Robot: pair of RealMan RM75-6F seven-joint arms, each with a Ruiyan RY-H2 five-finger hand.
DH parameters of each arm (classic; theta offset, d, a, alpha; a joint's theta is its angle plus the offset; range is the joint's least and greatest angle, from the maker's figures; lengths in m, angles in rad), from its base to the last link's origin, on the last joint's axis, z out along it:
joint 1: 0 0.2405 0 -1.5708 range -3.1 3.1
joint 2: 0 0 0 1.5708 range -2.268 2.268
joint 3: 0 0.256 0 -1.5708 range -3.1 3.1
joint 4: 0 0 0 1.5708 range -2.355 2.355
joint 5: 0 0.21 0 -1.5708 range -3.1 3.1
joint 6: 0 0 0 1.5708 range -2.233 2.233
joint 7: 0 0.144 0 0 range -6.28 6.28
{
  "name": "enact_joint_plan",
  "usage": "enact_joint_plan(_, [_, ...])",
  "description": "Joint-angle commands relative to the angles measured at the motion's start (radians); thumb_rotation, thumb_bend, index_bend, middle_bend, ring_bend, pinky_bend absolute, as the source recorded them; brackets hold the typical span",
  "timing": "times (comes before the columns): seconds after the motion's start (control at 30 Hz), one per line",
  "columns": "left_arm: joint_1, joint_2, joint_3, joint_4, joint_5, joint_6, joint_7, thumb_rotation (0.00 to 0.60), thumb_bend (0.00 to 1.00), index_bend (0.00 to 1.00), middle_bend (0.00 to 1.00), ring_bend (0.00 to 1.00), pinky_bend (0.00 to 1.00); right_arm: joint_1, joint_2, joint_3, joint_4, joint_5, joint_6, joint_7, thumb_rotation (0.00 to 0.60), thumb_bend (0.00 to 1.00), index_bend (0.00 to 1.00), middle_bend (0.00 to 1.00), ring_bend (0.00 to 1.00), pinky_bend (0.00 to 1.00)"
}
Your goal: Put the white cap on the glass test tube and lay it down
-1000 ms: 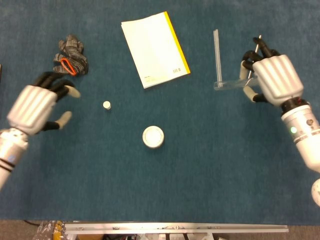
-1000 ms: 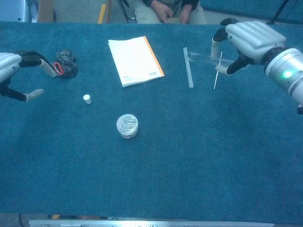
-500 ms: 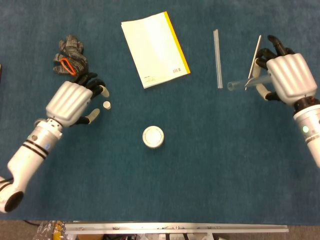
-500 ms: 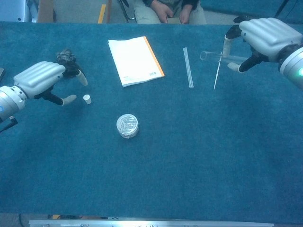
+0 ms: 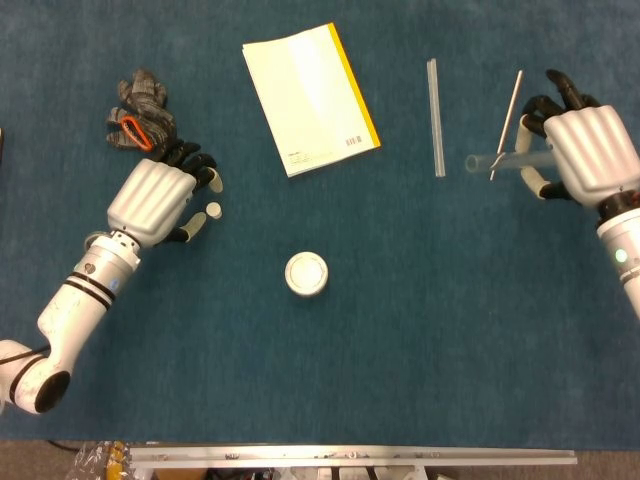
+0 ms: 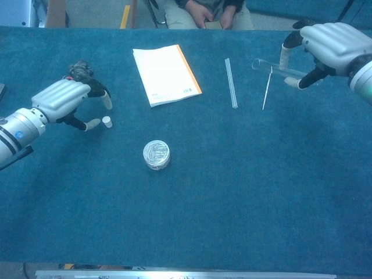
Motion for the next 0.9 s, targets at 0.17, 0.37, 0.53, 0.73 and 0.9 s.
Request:
enact_joint_plan(0.17, [-0.004,-0.026,0.008,0.026,-0.018,-0.006,0.008,0.6,0.34,0.37,0.23,0.12,0.08,-0.002,0.0,-0.004,0.005,-0.001,0.0,0.002,0.6,0.34,0.61,0.33,0.06,0.3])
enact_joint_plan(0.37, [-0.004,-0.037,0.013,0.035,-0.025,-0.003,0.013,0.6,0.34,0.37,0.23,0.12,0.08,-0.004,0.001,-0.006,0.004,-0.001,0.002,0.003,0.6,0.34,0.61,0.33,0.06,0.3])
enact_joint_plan(0.53, [-0.005,-0.049,0.01,0.04,-0.035,0.005,0.018,0.6,0.34,0.38,0.23,0.12,0.08,-0.006,0.005,-0.006,-0.001,-0.001,0.006,0.0,0.6,0.34,0.61,0.33,0.06,0.3])
enact_joint_plan(0.73, [-0.006,-0.058,0.011,0.054,-0.044,0.004,0.019,0.6,0.34,0.41,0.24,0.12,0.08,-0.01,0.011,-0.007,-0.004,0.0,0.009,0.003,0.6,0.34,0.61,0.33,0.06,0.3])
enact_joint_plan(0.9, [-0.005,-0.063,0.014,0.063,-0.048,0.008,0.012,0.6,0.34,0.41,0.24,0.12,0.08,-0.012,0.014,-0.006,-0.004,0.001,0.011,0.005,0.6,0.34,0.61,0.33,0.06,0.3])
